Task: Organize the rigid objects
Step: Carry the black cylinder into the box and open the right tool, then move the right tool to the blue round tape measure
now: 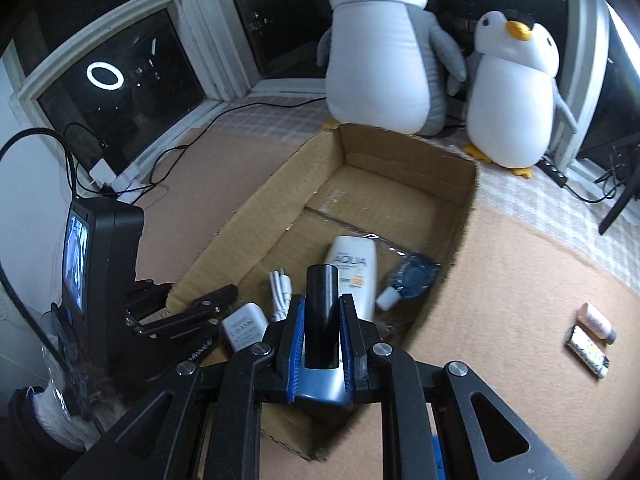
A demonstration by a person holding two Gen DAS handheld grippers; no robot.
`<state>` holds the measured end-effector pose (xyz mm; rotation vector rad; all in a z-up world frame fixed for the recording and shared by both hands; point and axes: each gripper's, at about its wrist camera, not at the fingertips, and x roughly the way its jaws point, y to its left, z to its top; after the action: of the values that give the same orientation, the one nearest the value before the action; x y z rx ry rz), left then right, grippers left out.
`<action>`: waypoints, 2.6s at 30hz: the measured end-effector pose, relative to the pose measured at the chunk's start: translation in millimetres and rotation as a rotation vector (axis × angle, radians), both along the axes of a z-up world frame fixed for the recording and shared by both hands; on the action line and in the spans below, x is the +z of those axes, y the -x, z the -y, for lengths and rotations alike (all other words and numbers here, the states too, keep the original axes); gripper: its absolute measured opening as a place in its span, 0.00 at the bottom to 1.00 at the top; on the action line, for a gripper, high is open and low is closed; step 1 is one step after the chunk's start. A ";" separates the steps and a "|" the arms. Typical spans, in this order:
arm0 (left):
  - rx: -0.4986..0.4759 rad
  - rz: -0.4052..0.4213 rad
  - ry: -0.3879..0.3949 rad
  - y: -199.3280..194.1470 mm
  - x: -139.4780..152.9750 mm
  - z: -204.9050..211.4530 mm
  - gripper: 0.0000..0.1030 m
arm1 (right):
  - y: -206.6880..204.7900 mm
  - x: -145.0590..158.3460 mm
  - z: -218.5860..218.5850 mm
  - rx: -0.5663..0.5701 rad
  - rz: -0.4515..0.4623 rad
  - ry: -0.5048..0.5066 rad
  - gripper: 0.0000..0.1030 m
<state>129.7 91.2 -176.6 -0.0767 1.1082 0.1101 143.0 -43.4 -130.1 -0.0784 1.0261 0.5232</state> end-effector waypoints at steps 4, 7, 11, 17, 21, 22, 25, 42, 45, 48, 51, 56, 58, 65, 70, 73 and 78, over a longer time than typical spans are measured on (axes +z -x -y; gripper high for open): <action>0.000 0.000 0.001 0.0 0.0 -0.1 0.18 | -5.3 -6.1 -7.2 0.000 -0.027 -0.024 0.14; 0.000 0.000 0.002 0.1 0.0 0.4 0.18 | -5.8 -7.4 -13.1 0.008 -0.024 -0.020 0.14; 0.000 0.000 0.002 0.3 0.1 -0.5 0.18 | -4.8 -6.4 -17.4 0.015 -0.010 -0.002 0.22; 0.001 0.000 0.005 0.3 0.2 -1.7 0.18 | -5.3 -5.8 -14.7 -0.003 0.007 0.014 0.45; 0.000 -0.001 0.004 -0.2 0.3 -0.9 0.18 | -6.7 -5.2 -8.8 -0.016 0.006 0.015 0.45; 0.001 0.000 0.005 0.3 0.2 -1.7 0.18 | -6.9 -4.7 -7.5 -0.018 0.006 0.015 0.45; 0.001 0.000 0.005 0.3 0.2 -1.7 0.18 | -5.9 -2.3 -2.7 -0.024 0.008 0.014 0.47; -0.003 0.001 0.001 1.6 0.4 -2.9 0.18 | 23.5 11.3 74.9 -0.128 0.031 0.025 0.49; -0.003 0.001 0.001 1.5 0.3 -2.9 0.18 | 34.3 8.2 99.6 -0.161 0.024 0.036 0.49; -0.003 0.000 -0.001 1.5 0.3 -2.8 0.18 | 44.0 1.9 121.1 -0.184 0.001 0.044 0.49; -0.004 -0.001 -0.005 1.6 0.8 -2.8 0.18 | 52.7 -6.9 134.6 -0.192 -0.020 0.067 0.49; -0.003 -0.001 -0.006 1.6 0.9 -2.8 0.18 | 60.9 -22.6 139.7 -0.177 -0.059 0.085 0.49; -0.003 -0.001 -0.006 1.4 1.0 -2.6 0.18 | 62.6 -28.0 136.6 -0.160 -0.070 0.091 0.49; -0.002 -0.001 -0.004 1.5 1.1 -2.9 0.18 | 62.2 -45.7 115.2 -0.105 -0.087 0.159 0.49; -0.002 -0.001 -0.003 1.6 1.0 -3.6 0.18 | 58.2 -59.6 106.8 -0.098 -0.117 0.180 0.50; 0.000 -0.001 -0.002 1.4 0.8 -4.2 0.18 | 59.7 -62.2 102.6 -0.092 -0.107 0.202 0.50; -0.001 -0.001 -0.002 1.4 0.8 -4.5 0.18 | 59.8 -64.2 97.6 -0.079 -0.087 0.235 0.50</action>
<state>128.3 95.6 -175.8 -0.0746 1.1089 0.1105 83.2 -141.0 -194.2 -0.2240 1.1678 0.3349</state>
